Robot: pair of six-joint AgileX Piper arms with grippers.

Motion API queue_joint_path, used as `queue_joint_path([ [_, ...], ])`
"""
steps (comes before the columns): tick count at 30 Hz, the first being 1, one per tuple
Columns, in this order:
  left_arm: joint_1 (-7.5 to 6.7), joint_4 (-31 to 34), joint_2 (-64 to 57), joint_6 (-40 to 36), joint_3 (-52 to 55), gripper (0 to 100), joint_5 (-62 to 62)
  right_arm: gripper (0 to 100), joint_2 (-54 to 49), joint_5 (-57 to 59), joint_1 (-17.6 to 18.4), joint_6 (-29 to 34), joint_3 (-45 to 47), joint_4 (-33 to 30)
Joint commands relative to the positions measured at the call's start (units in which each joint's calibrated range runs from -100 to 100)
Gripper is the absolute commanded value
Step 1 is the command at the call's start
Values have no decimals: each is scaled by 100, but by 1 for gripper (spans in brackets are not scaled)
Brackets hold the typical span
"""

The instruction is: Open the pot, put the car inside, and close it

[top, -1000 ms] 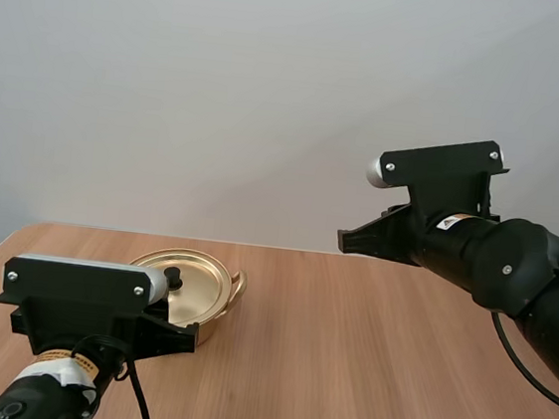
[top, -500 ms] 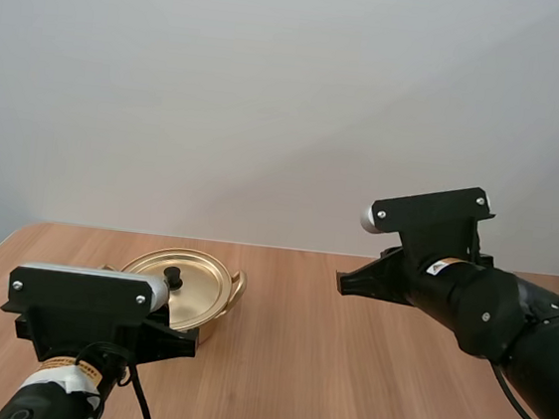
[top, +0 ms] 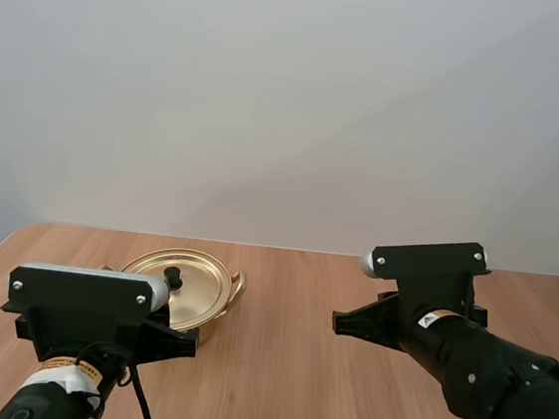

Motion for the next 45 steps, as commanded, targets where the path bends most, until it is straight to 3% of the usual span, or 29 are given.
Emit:
queue_joint_path([
  [1,4,1,0,-5,0,80,-4,0,-846,-534,-1,-7,338,150],
  [7,4,1,0,-5,0,80,-4,0,-1946,-1020,-1,-7,1011,227],
  [14,4,1,0,-5,0,80,-4,0,-1997,448,-1,37,1074,342],
  [21,4,-23,0,-5,0,79,-1,0,-2038,834,-1,935,1074,-294],
  [24,4,-23,0,-5,0,62,134,0,-2038,1048,-1,1299,1074,-591],
  [28,4,-23,0,-5,0,26,134,0,-2038,1048,-1,1603,1074,-891],
  [30,4,-23,0,-5,0,2,134,0,-2038,1031,-1,1767,1074,-1064],
  [34,4,-23,0,-5,0,0,134,0,-2038,1012,-1,2231,1074,-1485],
  [45,4,-23,0,-5,0,0,134,0,-2123,1012,20,2224,1074,-1604],
])
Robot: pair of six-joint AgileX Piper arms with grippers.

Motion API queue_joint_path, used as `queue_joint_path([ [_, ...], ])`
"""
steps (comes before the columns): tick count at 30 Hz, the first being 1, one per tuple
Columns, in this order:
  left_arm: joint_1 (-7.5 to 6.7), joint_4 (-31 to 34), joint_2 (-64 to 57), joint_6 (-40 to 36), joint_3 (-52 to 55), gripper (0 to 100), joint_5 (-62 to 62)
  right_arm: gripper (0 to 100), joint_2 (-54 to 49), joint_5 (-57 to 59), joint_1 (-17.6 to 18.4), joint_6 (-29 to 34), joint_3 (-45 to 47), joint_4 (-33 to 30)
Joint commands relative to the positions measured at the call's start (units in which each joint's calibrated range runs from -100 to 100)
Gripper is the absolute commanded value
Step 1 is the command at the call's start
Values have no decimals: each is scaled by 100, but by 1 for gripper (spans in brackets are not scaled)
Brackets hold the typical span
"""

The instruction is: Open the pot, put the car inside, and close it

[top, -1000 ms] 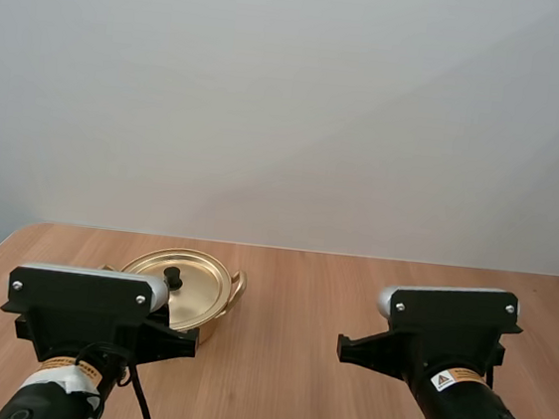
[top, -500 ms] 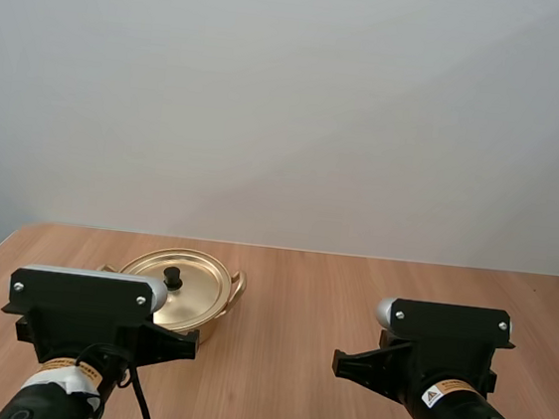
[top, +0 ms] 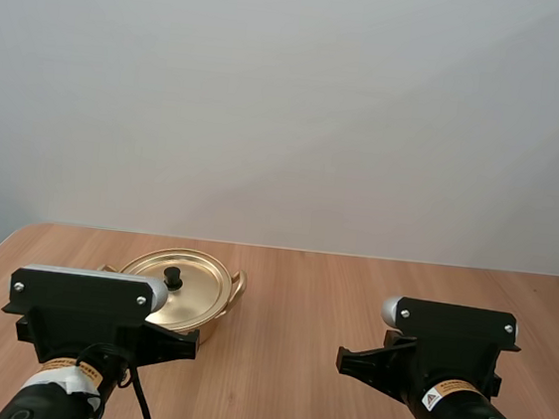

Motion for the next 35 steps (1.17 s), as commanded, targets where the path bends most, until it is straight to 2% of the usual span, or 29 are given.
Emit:
queue_joint_path([
  [1,4,2,0,3,0,0,-4,0,-198,62,29,-2,0,-66],
  [6,4,2,0,3,0,0,-4,0,-1346,978,29,-153,0,-180],
  [35,4,2,0,3,0,0,-4,0,-1346,956,29,-300,0,-431],
])
